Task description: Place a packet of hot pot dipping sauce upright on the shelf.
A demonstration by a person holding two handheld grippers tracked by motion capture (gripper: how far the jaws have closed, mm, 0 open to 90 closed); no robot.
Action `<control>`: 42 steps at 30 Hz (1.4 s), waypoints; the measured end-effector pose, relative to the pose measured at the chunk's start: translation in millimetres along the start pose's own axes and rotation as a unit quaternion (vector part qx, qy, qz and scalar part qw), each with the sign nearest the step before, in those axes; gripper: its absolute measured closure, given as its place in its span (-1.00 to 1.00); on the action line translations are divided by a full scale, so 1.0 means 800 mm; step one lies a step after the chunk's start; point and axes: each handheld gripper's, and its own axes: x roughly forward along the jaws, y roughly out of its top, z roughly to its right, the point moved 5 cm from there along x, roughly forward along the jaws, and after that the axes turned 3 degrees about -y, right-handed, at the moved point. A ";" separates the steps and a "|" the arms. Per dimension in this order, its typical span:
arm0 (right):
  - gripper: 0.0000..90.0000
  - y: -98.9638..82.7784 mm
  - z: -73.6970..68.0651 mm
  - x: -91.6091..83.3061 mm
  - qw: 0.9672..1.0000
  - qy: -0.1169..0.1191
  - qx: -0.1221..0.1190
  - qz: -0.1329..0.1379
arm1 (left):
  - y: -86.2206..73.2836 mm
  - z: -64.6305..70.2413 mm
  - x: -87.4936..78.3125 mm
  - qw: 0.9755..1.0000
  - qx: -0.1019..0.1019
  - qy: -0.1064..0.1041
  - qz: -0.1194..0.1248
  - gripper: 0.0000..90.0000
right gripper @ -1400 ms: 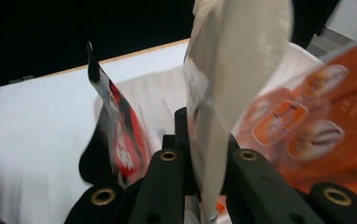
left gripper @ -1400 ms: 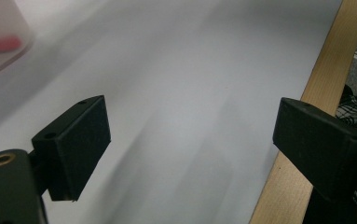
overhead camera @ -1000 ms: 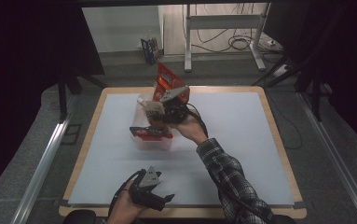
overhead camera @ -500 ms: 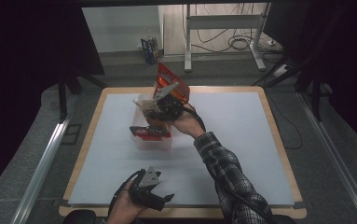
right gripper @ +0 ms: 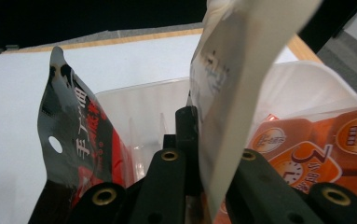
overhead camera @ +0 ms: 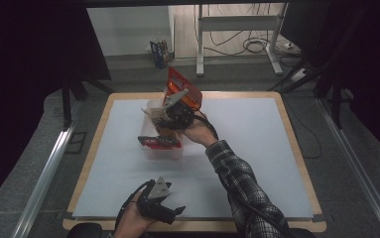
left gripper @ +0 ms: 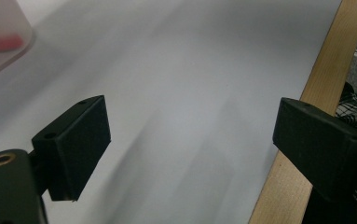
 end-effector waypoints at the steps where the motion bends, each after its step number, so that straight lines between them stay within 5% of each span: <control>1: 0.91 0.000 -0.001 0.001 1.000 0.002 -0.001 -0.005 | 0.000 0.000 0.000 1.000 0.001 0.000 -0.001 -0.76; 8: 0.60 -0.006 0.001 -0.002 1.000 -0.005 0.003 -0.019 | 0.000 0.000 0.000 1.000 0.000 0.000 0.000 -0.76; 12: 0.90 -0.010 0.002 -0.012 1.000 0.008 0.017 -0.008 | 0.000 0.000 0.001 1.000 0.001 0.000 -0.001 -0.76; 14: 0.92 -0.010 0.001 -0.016 1.000 0.000 0.002 -0.014 | 0.000 0.000 0.001 1.000 0.003 0.000 -0.003 -0.76; 26: 0.93 -0.010 0.007 -0.032 0.998 -0.011 -0.045 -0.032 | -0.001 0.000 0.001 1.000 0.001 0.000 -0.003 -0.76; 42: 0.94 -0.016 0.013 -0.019 0.997 -0.010 -0.063 -0.040 | 0.000 0.000 0.001 1.000 0.000 0.000 -0.002 -0.76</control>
